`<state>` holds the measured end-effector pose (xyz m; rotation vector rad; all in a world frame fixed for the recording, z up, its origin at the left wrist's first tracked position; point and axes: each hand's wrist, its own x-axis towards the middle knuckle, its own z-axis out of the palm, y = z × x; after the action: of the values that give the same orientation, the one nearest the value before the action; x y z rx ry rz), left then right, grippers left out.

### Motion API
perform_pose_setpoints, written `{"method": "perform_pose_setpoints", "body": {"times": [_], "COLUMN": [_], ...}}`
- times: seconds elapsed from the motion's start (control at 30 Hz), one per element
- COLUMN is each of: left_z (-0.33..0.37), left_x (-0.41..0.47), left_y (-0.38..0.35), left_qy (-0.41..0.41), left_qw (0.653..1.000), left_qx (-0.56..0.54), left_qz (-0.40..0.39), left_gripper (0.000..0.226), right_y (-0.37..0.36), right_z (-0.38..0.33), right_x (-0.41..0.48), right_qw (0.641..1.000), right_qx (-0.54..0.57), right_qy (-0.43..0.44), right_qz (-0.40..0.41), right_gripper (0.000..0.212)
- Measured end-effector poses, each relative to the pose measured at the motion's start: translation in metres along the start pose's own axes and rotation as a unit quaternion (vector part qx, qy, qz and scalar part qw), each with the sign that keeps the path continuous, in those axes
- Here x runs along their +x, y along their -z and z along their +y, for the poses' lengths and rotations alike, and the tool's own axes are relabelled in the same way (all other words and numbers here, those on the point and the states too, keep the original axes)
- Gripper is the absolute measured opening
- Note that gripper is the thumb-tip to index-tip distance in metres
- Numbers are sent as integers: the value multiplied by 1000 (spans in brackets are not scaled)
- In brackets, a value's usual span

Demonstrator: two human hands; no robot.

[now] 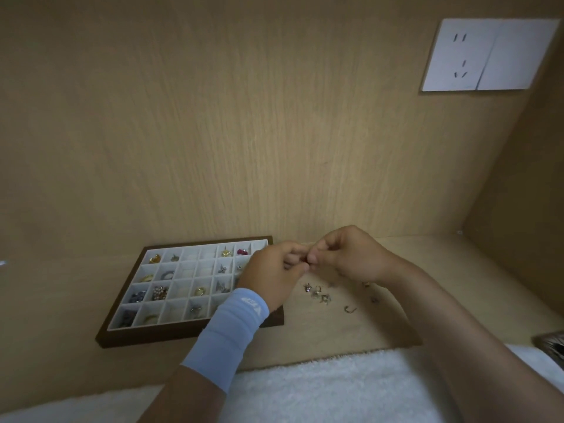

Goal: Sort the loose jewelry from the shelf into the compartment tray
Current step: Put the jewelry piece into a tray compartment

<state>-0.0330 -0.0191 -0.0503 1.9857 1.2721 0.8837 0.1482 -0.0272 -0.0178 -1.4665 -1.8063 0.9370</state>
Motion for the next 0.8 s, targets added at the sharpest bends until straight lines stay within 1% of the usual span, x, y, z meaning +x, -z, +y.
{"method": "perform_pose_setpoints", "body": {"times": [0.1, 0.2, 0.27, 0.33, 0.43, 0.53, 0.67, 0.8], "left_z": [0, 0, -1, 0, 0, 0, -1, -8], "left_x": [2, 3, 3, 2, 3, 4, 4, 6], "left_y": [10, 18, 24, 29, 35, 40, 51, 67], "left_qy": [28, 60, 63, 66, 86, 108, 117, 136], "left_qw": [996, 985, 980, 978, 972, 966, 954, 931], "left_qx": [-75, -153, -183, -194, -214, -227, -265, -313], "left_qz": [47, 44, 41, 38, 50, 62, 78, 130], "left_gripper": [11, 9, 12, 16, 17, 9, 8, 10], "right_y": [-6, -17, -22, -25, -27, -29, -41, -48], "right_z": [-6, -10, -10, -10, -13, -17, -27, -43], "right_x": [-1, 3, 7, 7, 7, 13, 28, 48], "right_qw": [996, 987, 980, 981, 980, 977, 983, 979], "right_qx": [89, 150, 186, 186, 194, 201, 161, 173], "right_qy": [-15, -16, -31, -42, -38, -41, 21, 66], "right_qz": [29, 58, 65, 48, 23, 54, 85, 82], "right_gripper": [15, 13, 20, 22, 18, 22, 27, 24]}}
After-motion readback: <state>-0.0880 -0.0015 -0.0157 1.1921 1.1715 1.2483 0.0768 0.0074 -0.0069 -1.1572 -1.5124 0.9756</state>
